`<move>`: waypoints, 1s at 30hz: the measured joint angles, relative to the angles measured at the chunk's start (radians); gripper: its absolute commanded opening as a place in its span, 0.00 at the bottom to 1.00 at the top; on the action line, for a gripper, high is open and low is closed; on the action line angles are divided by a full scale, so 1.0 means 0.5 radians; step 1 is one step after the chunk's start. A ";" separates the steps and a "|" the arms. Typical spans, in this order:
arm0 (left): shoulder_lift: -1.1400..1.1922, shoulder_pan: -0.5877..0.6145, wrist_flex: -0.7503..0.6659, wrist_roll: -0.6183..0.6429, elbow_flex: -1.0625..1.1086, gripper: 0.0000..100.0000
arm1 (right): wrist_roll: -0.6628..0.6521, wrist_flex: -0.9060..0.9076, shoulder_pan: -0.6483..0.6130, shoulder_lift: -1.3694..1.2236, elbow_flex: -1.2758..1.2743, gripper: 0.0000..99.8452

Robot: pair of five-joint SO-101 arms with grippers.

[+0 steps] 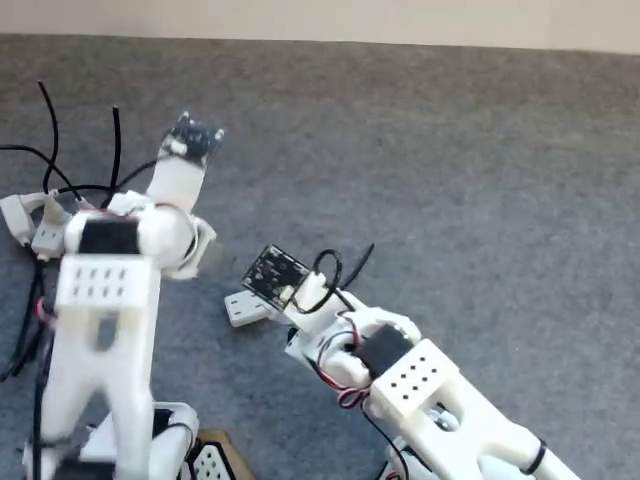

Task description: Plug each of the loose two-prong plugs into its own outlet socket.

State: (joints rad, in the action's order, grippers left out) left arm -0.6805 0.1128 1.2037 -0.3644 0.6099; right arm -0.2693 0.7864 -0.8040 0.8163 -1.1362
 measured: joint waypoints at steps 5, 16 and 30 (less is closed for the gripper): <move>-0.427 -0.037 -0.021 0.064 0.341 0.39 | 0.080 -0.107 -0.040 0.009 -0.150 0.00; -0.752 -0.393 -0.423 0.420 1.000 0.39 | 0.095 -0.117 -0.166 0.009 -0.166 0.00; -0.964 -0.408 -0.559 0.442 1.316 0.39 | 0.095 0.399 -0.098 0.009 0.353 0.00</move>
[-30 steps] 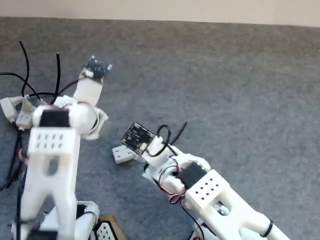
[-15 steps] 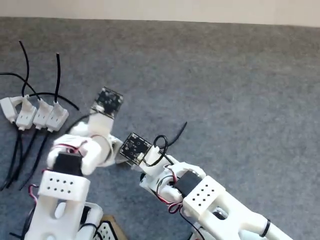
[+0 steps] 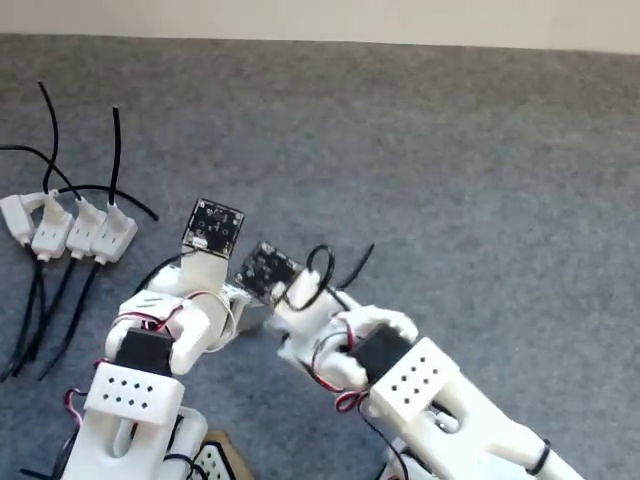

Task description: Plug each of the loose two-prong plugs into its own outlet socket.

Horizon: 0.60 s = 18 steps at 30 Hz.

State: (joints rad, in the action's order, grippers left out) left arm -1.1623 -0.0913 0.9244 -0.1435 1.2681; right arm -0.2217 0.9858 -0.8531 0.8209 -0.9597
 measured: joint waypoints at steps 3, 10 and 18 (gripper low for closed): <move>0.000 0.000 -0.009 0.000 0.000 0.39 | 0.000 0.218 0.006 0.000 0.279 0.00; 0.000 -0.117 -0.009 0.000 0.003 0.39 | 0.000 0.362 0.018 0.000 0.534 0.00; -0.003 -0.061 -0.009 0.003 0.009 0.39 | 0.000 0.362 0.031 0.000 0.534 0.00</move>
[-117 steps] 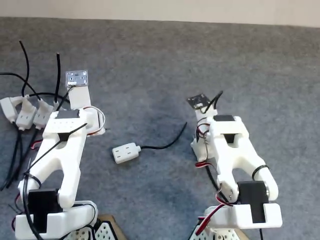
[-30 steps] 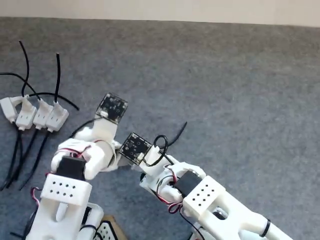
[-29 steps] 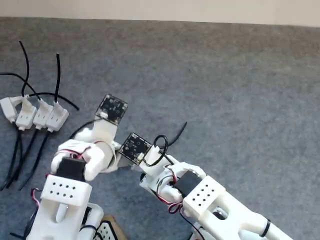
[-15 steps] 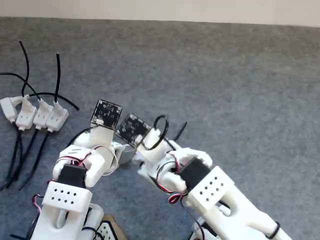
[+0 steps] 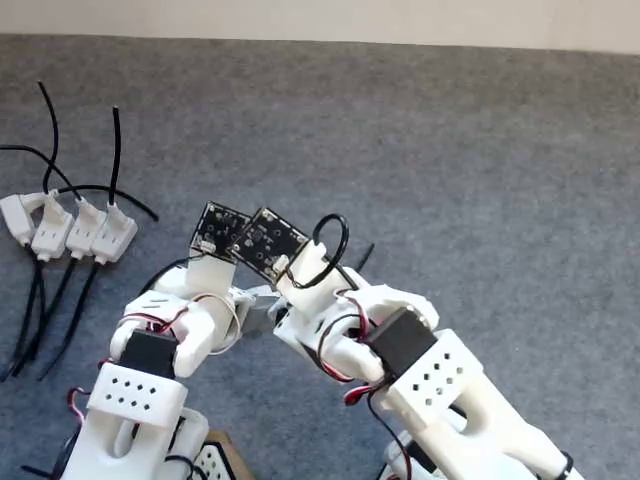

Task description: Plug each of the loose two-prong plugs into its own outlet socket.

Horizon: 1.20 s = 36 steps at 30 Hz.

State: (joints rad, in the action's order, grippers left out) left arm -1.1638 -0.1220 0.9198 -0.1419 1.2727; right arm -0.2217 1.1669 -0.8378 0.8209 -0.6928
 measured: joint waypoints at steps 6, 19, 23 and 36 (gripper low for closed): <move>0.104 0.408 0.018 0.000 -0.187 0.39 | -0.052 0.000 0.000 -0.163 0.000 0.00; 2.010 1.105 0.261 -0.190 -1.516 0.39 | -0.807 0.068 0.000 -1.160 0.783 0.00; 2.618 1.415 0.647 -0.534 -2.268 0.39 | -1.065 0.077 0.000 -1.310 0.881 0.00; 3.931 1.900 1.562 -0.853 -4.680 0.39 | -1.320 -0.092 0.000 -1.384 0.884 0.00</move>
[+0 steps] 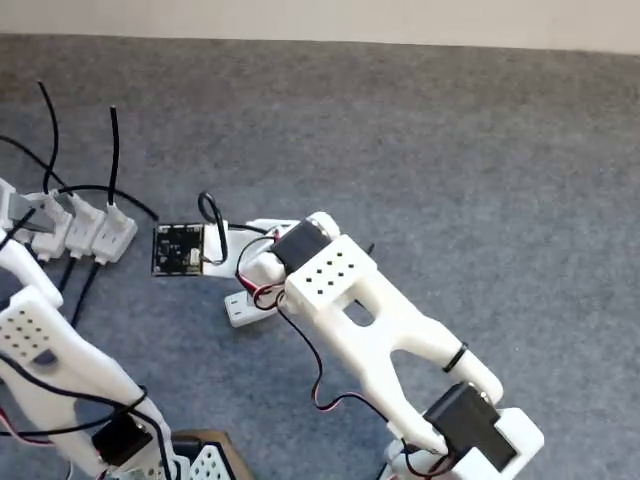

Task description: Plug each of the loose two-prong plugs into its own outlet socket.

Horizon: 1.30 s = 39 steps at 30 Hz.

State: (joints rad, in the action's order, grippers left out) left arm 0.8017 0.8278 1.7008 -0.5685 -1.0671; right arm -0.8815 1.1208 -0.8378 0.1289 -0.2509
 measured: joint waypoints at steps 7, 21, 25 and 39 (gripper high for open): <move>0.258 0.006 0.080 0.000 -0.420 0.39 | -0.025 -0.157 0.000 -0.003 -0.132 0.00; 0.258 0.028 0.089 -0.003 -0.445 0.39 | -0.086 -0.224 -0.104 -0.003 -0.264 0.00; 0.258 0.028 0.089 -0.003 -0.445 0.39 | -0.163 -0.224 -0.110 -0.003 -0.264 0.00; 0.258 0.028 0.092 -0.003 -0.445 0.39 | -0.417 -0.224 -0.083 -0.040 -0.261 0.00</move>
State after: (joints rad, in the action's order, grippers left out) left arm 0.9306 0.8416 1.7469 -0.5700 -1.2896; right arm -1.0902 1.0088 -0.8792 0.1089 -0.3813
